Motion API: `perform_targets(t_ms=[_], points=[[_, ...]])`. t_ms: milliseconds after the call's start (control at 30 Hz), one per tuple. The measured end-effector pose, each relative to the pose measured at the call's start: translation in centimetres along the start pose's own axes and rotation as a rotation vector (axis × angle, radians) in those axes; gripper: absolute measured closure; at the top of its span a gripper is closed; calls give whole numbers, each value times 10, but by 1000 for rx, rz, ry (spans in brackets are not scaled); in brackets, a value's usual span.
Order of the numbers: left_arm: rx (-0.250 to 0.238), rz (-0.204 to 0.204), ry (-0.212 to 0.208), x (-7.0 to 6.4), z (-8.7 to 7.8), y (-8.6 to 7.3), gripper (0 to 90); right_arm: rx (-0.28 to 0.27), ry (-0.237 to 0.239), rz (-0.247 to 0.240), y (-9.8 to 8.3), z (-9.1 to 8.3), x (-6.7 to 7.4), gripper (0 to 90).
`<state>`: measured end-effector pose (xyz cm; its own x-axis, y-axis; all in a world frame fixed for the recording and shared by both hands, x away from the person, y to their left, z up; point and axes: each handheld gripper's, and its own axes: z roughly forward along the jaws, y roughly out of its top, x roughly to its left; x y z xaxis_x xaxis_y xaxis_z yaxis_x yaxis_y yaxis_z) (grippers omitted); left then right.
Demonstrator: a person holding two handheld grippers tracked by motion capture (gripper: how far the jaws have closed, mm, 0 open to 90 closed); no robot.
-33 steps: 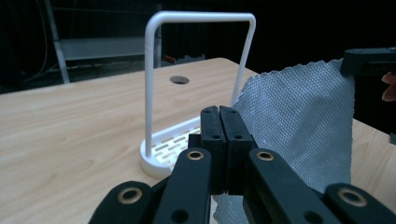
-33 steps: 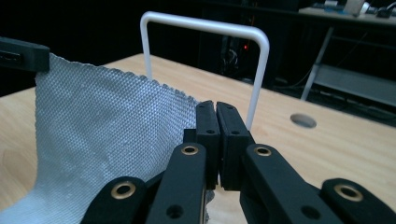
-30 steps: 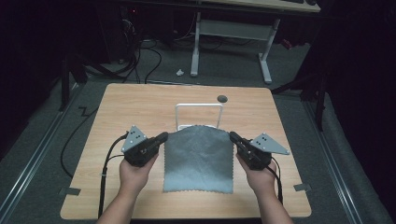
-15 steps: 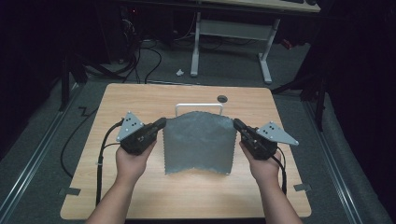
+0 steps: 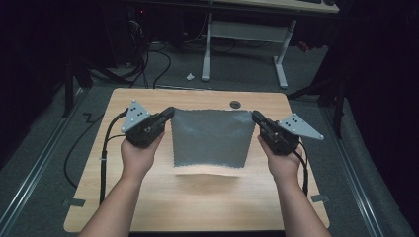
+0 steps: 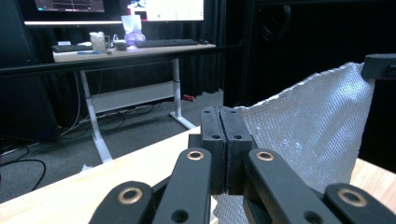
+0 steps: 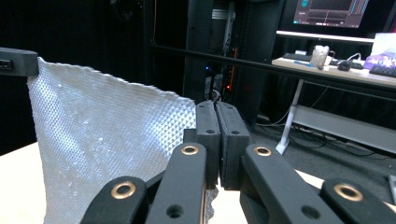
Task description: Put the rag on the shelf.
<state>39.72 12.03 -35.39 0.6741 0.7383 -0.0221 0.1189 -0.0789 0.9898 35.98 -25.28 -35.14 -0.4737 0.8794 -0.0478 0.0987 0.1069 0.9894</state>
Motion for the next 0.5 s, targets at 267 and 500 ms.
perform_targets(t_ms=[267,500], points=[[23,9,27,11,16,12,895,0,-16,-19,16,16,-7,897],[17,46,59,16,28,32,895,-22,-43,-19,34,29,-16,897]])
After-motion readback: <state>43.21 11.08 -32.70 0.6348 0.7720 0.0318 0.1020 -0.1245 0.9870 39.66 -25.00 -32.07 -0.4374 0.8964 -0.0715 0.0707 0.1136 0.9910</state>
